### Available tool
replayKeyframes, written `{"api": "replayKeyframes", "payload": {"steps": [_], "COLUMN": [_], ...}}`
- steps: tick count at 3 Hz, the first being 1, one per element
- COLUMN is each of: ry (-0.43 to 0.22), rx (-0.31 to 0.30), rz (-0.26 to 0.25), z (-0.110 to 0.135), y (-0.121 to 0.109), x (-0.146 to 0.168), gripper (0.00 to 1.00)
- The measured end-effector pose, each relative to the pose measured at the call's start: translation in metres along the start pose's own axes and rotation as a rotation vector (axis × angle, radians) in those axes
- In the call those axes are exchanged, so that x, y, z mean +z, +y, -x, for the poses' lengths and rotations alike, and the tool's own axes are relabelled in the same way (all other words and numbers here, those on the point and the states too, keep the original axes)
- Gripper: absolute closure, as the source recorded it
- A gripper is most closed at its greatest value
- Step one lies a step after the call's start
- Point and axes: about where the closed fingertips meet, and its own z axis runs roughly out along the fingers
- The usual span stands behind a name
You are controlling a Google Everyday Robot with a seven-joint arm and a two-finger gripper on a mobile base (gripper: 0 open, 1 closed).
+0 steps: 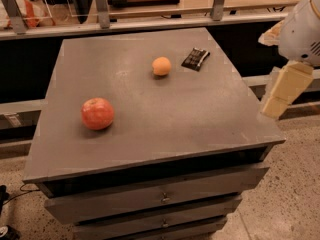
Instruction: Move orange near apple
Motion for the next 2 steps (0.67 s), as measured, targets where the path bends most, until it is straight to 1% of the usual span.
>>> {"api": "replayKeyframes", "payload": {"steps": [1, 2], "ry": [-0.161, -0.347], "rx": [0.037, 0.072], "rz": [-0.03, -0.079], "z": [0.013, 0.033], "y": [-0.029, -0.071], "x": [0.026, 0.048], "gripper": [0.0, 0.0]}}
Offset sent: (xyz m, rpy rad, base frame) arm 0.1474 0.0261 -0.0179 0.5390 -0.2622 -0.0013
